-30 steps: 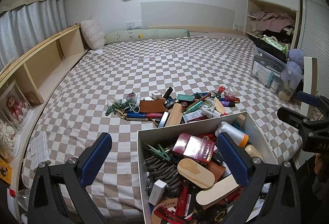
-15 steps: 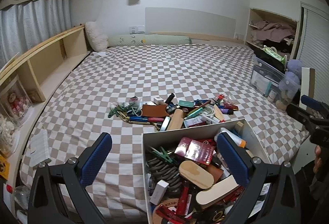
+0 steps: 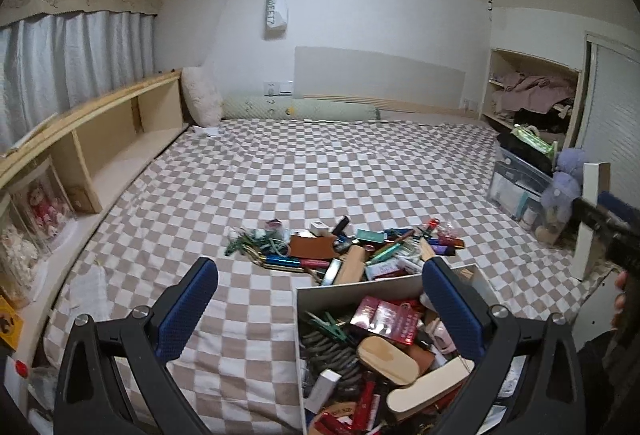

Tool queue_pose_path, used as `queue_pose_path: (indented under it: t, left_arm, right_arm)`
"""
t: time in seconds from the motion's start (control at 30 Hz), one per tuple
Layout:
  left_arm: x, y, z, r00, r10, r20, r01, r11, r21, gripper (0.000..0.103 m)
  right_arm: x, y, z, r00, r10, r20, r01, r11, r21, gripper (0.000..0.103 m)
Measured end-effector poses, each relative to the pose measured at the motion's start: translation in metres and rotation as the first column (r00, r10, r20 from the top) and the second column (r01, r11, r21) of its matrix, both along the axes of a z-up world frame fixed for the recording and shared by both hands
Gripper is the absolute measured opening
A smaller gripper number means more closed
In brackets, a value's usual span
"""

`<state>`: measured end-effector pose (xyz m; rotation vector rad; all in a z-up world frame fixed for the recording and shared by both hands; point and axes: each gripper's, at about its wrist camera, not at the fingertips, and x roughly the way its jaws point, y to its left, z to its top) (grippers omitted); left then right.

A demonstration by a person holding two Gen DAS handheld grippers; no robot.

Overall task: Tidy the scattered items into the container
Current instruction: 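Move both tools from the box toward the scattered pile on the bed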

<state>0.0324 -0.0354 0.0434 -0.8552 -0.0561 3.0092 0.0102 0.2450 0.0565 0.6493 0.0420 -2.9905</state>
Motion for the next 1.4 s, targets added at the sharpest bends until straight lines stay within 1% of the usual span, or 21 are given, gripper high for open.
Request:
queue_pose_path:
  t: [0.13,0.27,0.37,0.47,0.53,0.63,0.77,0.83,0.9,0.93,1.0,1.03,1.07,1.13,1.2,1.3,1.4]
  left_arm:
    - [-0.003,-0.012,0.013,1.0,0.011,-0.025,-0.01,1.0,0.002,0.103]
    - [-0.006,-0.026,0.035,0.995,0.058,-0.084,-0.06,0.998,-0.019,0.103]
    - [-0.009,-0.037,0.05,0.984,0.094,-0.15,-0.104,0.993,-0.06,0.103]
    - [-0.016,-0.044,0.061,0.969,0.121,-0.216,-0.151,0.98,-0.129,0.103]
    - [-0.025,-0.049,0.066,0.966,0.125,-0.225,-0.162,0.975,-0.155,0.103]
    - [-0.042,-0.062,0.069,0.968,0.114,-0.224,-0.152,0.976,-0.157,0.103]
    - [-0.073,-0.078,0.066,0.982,0.093,-0.164,-0.117,0.983,-0.143,0.103]
    - [-0.092,-0.081,0.059,0.985,0.116,-0.126,-0.132,0.982,-0.133,0.103]
    - [-0.111,-0.087,0.05,0.987,0.128,-0.101,-0.14,0.983,-0.117,0.103]
    - [-0.122,-0.091,0.044,0.988,0.129,-0.079,-0.137,0.985,-0.105,0.103]
    - [-0.141,-0.098,0.033,0.992,0.122,-0.034,-0.124,0.989,-0.079,0.103]
    - [-0.151,-0.103,0.027,0.993,0.116,-0.01,-0.117,0.991,-0.067,0.103]
    - [-0.16,-0.106,0.021,0.994,0.111,0.013,-0.11,0.992,-0.056,0.103]
    - [-0.179,-0.116,0.005,0.993,0.095,0.071,-0.093,0.995,-0.033,0.103]
    - [-0.194,-0.122,-0.009,0.988,0.092,0.125,-0.089,0.996,-0.028,0.103]
    - [-0.214,-0.134,-0.033,0.974,0.083,0.212,-0.077,0.996,-0.04,0.103]
    - [-0.228,-0.144,-0.052,0.956,0.11,0.273,-0.082,0.99,-0.111,0.103]
  right_arm:
    - [-0.007,0.014,0.015,0.999,-0.02,-0.031,0.019,0.999,-0.039,0.103]
    - [-0.017,0.027,0.032,0.997,-0.04,-0.066,0.035,0.997,-0.075,0.103]
    - [-0.028,0.034,0.041,0.997,-0.028,-0.076,0.02,0.995,-0.098,0.103]
    - [-0.039,0.042,0.049,0.995,-0.043,-0.086,0.034,0.994,-0.107,0.103]
    - [-0.049,0.047,0.053,0.995,-0.06,-0.086,0.05,0.993,-0.107,0.103]
    - [-0.065,0.055,0.059,0.994,-0.074,-0.08,0.066,0.993,-0.097,0.103]
    - [-0.095,0.071,0.062,0.994,-0.095,-0.051,0.088,0.99,-0.113,0.103]
    - [-0.114,0.081,0.059,0.994,-0.111,-0.025,0.106,0.985,-0.133,0.103]
    - [-0.132,0.089,0.053,0.994,-0.108,0.019,0.11,0.979,-0.17,0.103]
    - [-0.143,0.092,0.048,0.993,-0.109,0.055,0.118,0.972,-0.203,0.103]
    - [-0.159,0.097,0.035,0.988,-0.121,0.096,0.141,0.96,-0.242,0.103]
    - [-0.167,0.098,0.028,0.985,-0.134,0.108,0.156,0.959,-0.236,0.103]
    - [-0.174,0.096,0.02,0.983,-0.143,0.114,0.165,0.964,-0.208,0.103]
    - [-0.189,0.091,0.004,0.98,-0.149,0.131,0.166,0.978,-0.126,0.103]
    - [-0.202,0.088,-0.014,0.976,-0.143,0.165,0.157,0.985,-0.073,0.103]
    - [-0.225,0.087,-0.047,0.96,-0.097,0.263,0.122,0.989,-0.082,0.103]
    - [-0.241,0.088,-0.073,0.94,-0.092,0.329,0.128,0.988,-0.089,0.103]
